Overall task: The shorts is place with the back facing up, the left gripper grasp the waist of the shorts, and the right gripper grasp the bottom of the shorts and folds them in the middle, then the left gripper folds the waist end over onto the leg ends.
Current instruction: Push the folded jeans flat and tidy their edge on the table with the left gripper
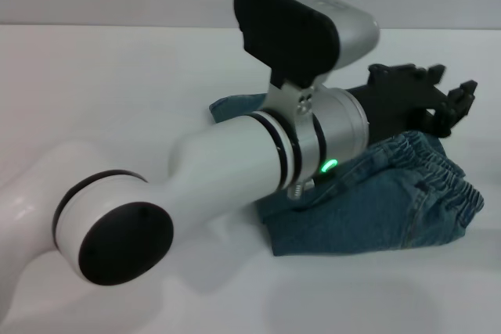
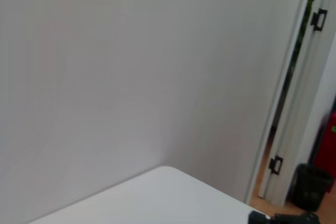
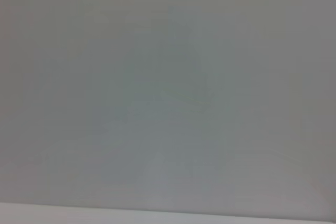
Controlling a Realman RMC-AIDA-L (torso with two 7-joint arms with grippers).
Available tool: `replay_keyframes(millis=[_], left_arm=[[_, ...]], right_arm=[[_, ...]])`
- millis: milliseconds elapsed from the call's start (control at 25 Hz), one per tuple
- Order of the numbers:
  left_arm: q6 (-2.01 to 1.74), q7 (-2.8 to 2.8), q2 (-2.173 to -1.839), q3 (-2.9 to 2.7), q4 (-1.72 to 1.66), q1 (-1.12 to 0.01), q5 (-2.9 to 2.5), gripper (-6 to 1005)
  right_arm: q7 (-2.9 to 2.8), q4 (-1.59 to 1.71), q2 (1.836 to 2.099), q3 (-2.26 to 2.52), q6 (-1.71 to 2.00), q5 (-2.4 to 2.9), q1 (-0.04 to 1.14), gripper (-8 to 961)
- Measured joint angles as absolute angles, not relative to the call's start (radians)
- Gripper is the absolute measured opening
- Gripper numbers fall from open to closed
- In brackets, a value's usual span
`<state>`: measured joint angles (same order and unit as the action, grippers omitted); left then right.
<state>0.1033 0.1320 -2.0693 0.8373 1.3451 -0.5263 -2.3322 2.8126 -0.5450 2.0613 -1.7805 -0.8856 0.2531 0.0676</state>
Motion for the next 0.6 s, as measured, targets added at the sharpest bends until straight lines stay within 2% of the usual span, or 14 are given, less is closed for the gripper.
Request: replay_keyframes(millis=[160,600], left_arm=[[0.052,0.149,-2.065,0.843,1.350,-0.489,-2.338,253],[-0.312,0.234,-2.059,0.841,1.341,-0.267,-2.458,723]], right_arm=[[2.811,-0.546,2.064,-1.779,-0.919,0.273,0.063,-1],[2.797,-0.526,2.077,-1.752,-1.103,0.322,0.039,-1]])
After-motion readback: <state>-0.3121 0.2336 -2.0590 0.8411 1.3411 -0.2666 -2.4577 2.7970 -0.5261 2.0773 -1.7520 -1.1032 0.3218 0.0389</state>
